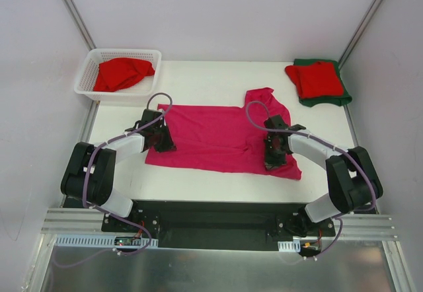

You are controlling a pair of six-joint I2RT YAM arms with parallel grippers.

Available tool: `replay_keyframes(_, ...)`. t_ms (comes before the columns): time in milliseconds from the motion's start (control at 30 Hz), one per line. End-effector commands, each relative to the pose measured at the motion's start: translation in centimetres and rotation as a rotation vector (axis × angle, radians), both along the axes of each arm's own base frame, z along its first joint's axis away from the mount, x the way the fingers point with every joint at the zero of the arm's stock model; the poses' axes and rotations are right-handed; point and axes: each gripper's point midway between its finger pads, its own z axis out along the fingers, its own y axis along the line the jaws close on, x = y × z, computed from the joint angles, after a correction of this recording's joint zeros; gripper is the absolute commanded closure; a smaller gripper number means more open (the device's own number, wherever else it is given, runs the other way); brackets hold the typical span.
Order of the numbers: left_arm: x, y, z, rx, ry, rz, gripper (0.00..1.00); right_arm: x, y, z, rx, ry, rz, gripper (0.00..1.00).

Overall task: Fold and stack the t-shirts
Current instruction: Fold the flattened tshirt in 1/3 of the way

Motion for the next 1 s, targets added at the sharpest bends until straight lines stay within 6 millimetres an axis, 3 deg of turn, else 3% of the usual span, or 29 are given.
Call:
replay_keyframes(0, 0.3, 0.5, 0.8, 0.03, -0.025, 0.013, 1.0, 0.3, 1.2, -0.8, 0.05, -0.008, 0.0, 0.99)
replay_keyframes(533, -0.2, 3.7, 0.6, 0.111, -0.002, 0.093, 1.0, -1.1, -1.2, -0.8, -0.132, 0.05, 0.015, 0.99)
replay_keyframes(700, -0.4, 3.5, 0.8, 0.097, 0.002, 0.09, 1.0, -1.3, -1.0, -0.1, -0.137, 0.031, 0.031, 0.99)
replay_keyframes(833, 0.2, 2.2, 2.4, 0.027, -0.051, 0.051, 1.0, -0.2, 1.1, 2.8, -0.044, -0.082, 0.077, 0.98)
replay_keyframes(967, 0.9, 1.5, 5.3, -0.021, -0.143, 0.027, 0.97, 1.6, 3.4, 8.8, 0.101, -0.264, 0.095, 0.87)
